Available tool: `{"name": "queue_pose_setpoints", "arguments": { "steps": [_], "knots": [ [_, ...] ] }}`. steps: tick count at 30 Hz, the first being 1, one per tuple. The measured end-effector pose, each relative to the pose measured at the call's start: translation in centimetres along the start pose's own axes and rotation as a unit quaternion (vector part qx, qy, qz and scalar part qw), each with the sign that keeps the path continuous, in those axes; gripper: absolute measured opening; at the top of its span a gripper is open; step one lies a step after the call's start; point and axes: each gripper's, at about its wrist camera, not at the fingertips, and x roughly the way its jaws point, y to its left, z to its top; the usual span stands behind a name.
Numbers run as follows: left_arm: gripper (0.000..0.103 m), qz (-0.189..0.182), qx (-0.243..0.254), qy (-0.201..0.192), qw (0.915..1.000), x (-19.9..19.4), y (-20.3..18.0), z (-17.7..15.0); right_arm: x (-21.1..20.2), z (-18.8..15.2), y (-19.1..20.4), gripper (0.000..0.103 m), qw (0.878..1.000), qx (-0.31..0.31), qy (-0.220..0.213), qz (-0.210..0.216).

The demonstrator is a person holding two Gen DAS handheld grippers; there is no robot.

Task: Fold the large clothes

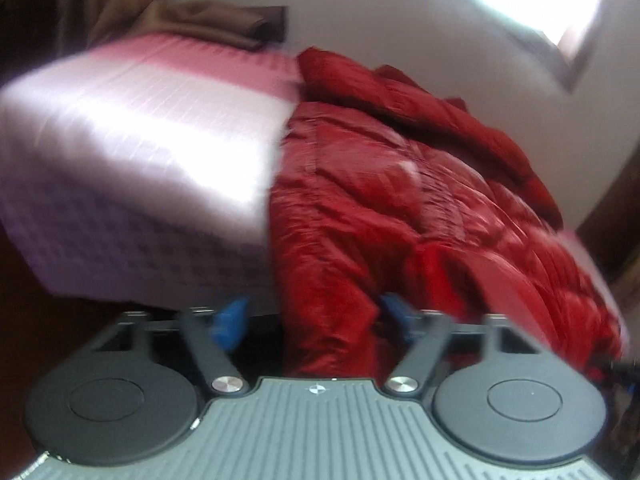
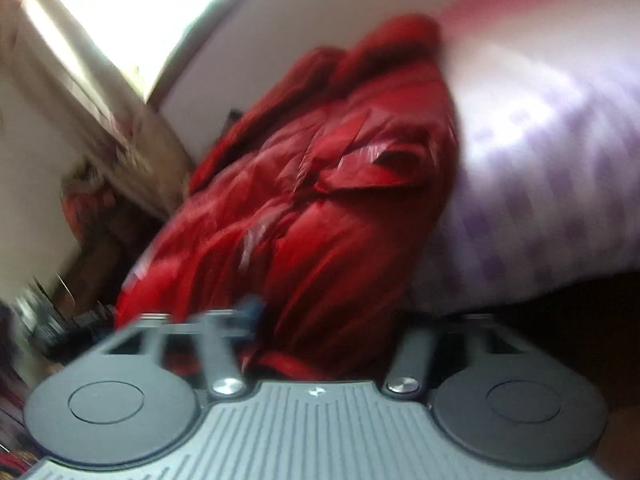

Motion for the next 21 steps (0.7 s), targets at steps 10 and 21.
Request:
{"name": "queue_pose_setpoints", "arguments": {
  "steps": [10,21],
  "knots": [
    [0.031,0.065,0.068,0.004,0.9956,-0.9,-4.1,0.5,-2.1,1.5,1.6,0.02,0.999,-0.036,-0.01,0.031],
    [0.103,0.033,-0.004,-0.006,0.9994,-1.9,1.4,0.6,-0.7,0.3,0.3,0.038,1.0,-0.015,0.012,0.013]
  ]
}}
